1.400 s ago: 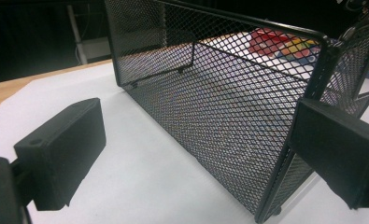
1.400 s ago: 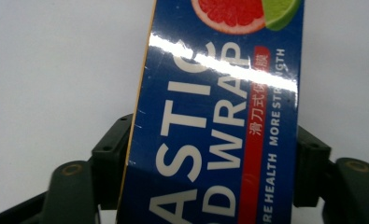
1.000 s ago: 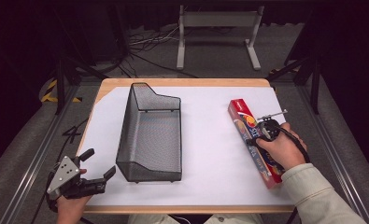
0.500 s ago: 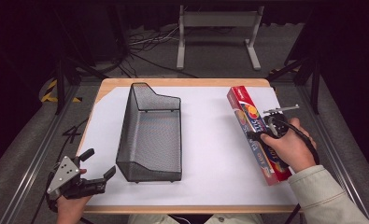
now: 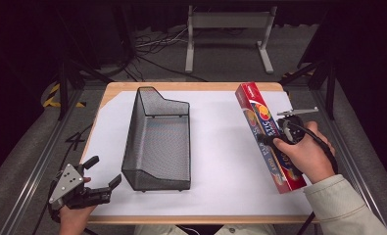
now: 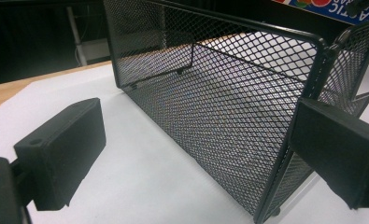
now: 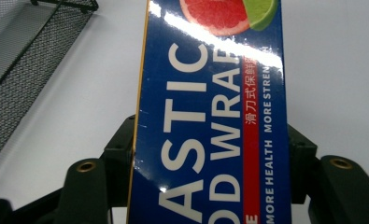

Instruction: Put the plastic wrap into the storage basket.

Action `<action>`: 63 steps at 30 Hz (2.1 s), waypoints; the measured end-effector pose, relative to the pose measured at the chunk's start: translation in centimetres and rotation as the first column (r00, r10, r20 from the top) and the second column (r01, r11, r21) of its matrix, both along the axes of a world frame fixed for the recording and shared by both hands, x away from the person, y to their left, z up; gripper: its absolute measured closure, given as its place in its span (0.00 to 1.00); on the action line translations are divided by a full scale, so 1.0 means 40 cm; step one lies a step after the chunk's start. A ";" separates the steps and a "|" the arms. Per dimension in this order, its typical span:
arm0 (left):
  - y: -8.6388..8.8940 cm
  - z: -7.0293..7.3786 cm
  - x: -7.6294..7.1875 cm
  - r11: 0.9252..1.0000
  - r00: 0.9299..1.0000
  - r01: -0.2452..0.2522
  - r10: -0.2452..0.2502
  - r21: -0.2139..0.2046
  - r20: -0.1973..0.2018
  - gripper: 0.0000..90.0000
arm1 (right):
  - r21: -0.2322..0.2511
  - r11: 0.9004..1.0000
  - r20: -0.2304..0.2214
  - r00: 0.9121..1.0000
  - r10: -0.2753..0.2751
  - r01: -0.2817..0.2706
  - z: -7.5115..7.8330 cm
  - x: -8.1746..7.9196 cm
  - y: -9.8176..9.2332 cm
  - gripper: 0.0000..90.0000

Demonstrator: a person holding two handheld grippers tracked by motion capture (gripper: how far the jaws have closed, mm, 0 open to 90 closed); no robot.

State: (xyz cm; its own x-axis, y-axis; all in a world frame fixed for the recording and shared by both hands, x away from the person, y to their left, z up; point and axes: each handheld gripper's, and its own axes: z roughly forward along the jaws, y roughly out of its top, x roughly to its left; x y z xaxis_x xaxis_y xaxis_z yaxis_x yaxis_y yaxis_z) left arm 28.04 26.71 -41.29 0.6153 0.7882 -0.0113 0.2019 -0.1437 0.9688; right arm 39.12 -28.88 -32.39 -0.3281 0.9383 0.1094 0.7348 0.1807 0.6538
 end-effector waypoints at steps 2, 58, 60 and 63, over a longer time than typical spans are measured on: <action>0.000 0.000 0.000 1.000 1.000 0.001 -0.001 -0.003 0.002 0.05 | 0.004 1.000 -0.001 1.000 0.007 -0.007 0.009 -0.004 0.006 0.43; 0.004 -0.003 0.002 1.000 1.000 0.020 -0.019 -0.009 0.006 0.05 | 0.098 0.959 -0.102 0.956 0.274 -0.264 0.060 0.042 0.513 0.43; 0.005 -0.003 0.003 1.000 1.000 0.020 -0.020 -0.010 0.006 0.05 | 0.094 0.960 -0.098 0.957 0.273 -0.264 0.058 0.044 0.527 0.43; 0.004 -0.003 0.003 1.000 1.000 0.020 -0.020 -0.014 0.005 0.05 | 0.087 0.963 -0.087 0.961 0.263 -0.256 0.058 0.044 0.544 0.43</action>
State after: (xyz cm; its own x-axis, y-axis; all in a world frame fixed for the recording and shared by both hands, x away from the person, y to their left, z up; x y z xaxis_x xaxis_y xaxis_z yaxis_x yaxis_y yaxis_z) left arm 28.15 26.86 -41.40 0.6314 0.7752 -0.0190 0.1941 -0.1343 0.9718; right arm 40.90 -7.11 -30.08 -0.5435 0.8104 0.2189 0.7295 0.3270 0.6008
